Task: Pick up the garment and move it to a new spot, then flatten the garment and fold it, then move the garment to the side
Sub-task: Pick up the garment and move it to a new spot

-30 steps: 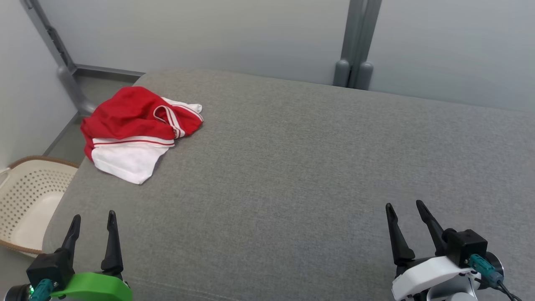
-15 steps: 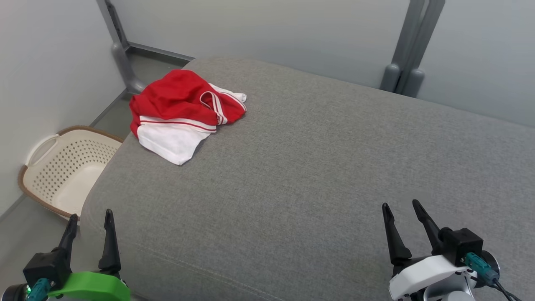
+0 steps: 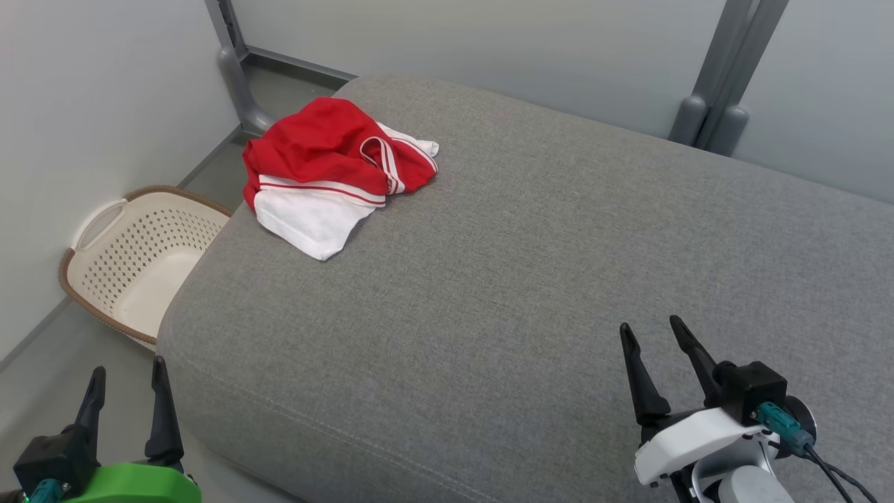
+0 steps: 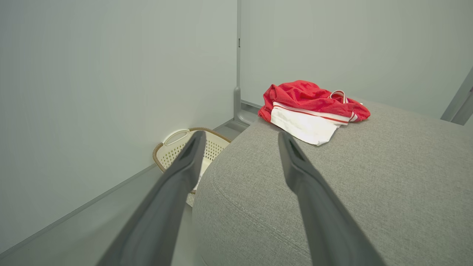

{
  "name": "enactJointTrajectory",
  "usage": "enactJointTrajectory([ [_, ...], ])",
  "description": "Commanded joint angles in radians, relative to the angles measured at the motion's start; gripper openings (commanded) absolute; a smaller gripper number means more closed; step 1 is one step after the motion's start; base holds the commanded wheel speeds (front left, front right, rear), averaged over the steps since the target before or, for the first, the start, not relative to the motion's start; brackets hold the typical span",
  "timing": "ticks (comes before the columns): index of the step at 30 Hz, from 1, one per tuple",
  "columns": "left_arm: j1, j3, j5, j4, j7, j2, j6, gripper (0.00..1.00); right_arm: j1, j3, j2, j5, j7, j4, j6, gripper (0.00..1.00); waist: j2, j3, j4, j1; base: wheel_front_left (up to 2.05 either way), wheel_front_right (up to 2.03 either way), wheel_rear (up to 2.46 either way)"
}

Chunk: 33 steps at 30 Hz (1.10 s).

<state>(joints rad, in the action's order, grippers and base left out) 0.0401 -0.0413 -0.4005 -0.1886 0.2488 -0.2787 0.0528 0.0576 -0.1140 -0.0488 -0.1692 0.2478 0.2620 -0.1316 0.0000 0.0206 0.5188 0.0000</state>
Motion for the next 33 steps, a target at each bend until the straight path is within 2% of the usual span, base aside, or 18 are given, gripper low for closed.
enactJointTrajectory([
  [1,0.013,-0.001,-0.003,0.002,0.006,0.000,0.004,1.00,0.011,-0.002,-0.003,0.004,0.001,0.005,0.002,1.00,0.0000,-0.002,-0.002,0.0000,0.00,0.00,0.00],
  [7,-0.044,-0.024,0.001,-0.015,-0.003,-0.004,-0.017,1.00,-0.011,0.025,-0.003,0.017,0.004,-0.003,0.002,1.00,0.0000,-0.007,-0.016,0.0000,0.00,0.00,0.00],
  [11,-0.111,-0.016,-0.011,-0.033,0.001,-0.017,-0.037,1.00,0.005,0.039,-0.012,0.038,-0.017,-0.034,0.002,1.00,0.0000,0.036,-0.066,0.0000,0.00,0.00,0.00],
  [25,-0.564,0.050,-0.047,-0.153,0.015,-0.103,-0.133,1.00,0.114,0.122,-0.049,0.150,-0.109,-0.221,0.002,1.00,0.0000,0.333,-0.293,0.0000,0.00,0.00,0.00],
  [33,-0.777,0.111,-0.068,-0.255,0.016,-0.170,-0.165,1.00,0.127,0.193,-0.034,0.200,-0.135,-0.362,0.002,1.00,0.0000,0.479,-0.401,0.0000,0.00,0.00,0.00],
])
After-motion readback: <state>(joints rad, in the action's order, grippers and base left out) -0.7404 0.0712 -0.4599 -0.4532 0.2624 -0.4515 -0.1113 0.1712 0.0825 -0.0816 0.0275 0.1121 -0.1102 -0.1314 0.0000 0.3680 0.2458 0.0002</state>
